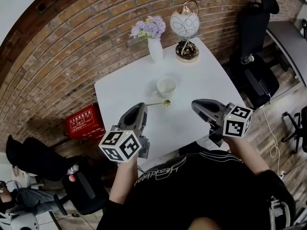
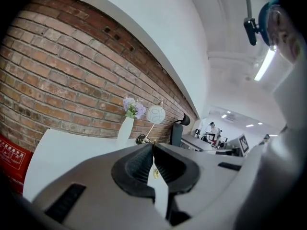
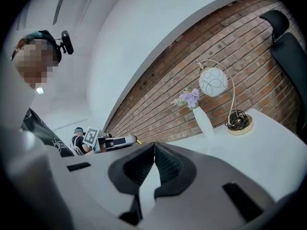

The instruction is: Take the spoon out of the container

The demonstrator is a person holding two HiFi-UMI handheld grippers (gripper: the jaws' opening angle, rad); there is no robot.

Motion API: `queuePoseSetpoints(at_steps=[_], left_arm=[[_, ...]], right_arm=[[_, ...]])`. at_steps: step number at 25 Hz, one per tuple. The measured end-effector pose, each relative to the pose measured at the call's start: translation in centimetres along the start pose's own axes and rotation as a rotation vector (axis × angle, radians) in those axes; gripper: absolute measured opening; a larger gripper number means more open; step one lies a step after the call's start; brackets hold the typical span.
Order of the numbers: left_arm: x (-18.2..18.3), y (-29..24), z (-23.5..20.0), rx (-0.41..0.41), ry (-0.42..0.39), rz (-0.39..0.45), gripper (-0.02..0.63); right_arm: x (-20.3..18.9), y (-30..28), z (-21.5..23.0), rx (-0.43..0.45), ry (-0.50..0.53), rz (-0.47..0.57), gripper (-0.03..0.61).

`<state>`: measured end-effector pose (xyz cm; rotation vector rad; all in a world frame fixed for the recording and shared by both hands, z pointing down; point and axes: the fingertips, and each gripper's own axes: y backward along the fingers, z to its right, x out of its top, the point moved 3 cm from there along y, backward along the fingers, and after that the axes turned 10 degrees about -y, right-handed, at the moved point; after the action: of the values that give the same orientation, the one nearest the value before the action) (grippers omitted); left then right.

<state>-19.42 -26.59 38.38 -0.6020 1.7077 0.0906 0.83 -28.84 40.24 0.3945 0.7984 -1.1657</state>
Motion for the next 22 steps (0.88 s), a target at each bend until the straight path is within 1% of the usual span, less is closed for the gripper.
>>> queuePoseSetpoints(at_steps=[2,6,10,13,17,22], left_arm=[[-0.5,0.8,0.5,-0.007,-0.004,-0.013,0.008],[-1.6,2.0,1.2,-0.012,0.007,-0.039,0.008],[-2.1,2.8,1.7,-0.019,0.001,-0.053,0.008],[-2.2,3.0,2.2,-0.028,-0.001,-0.054,0.008],[-2.4,3.0,2.1,-0.035,0.004,-0.054,0.008],[-2.9,2.9,1.8,-0.035,0.024,-0.061,0.008]], right_arm=[[-0.3,0.0,-0.3,-0.004,0.015,0.002,-0.003],[-0.8,-0.2,-0.7,-0.029,0.080,-0.006,-0.003],[-1.5,-0.4,-1.4,-0.028,0.095,-0.008,-0.003],[-2.2,-0.3,-1.7,-0.037,0.126,-0.031,-0.003],[-2.9,-0.3,-2.1,-0.020,0.127,-0.036,-0.003],[-3.2,-0.5,-1.9,-0.028,0.117,-0.046,-0.003]])
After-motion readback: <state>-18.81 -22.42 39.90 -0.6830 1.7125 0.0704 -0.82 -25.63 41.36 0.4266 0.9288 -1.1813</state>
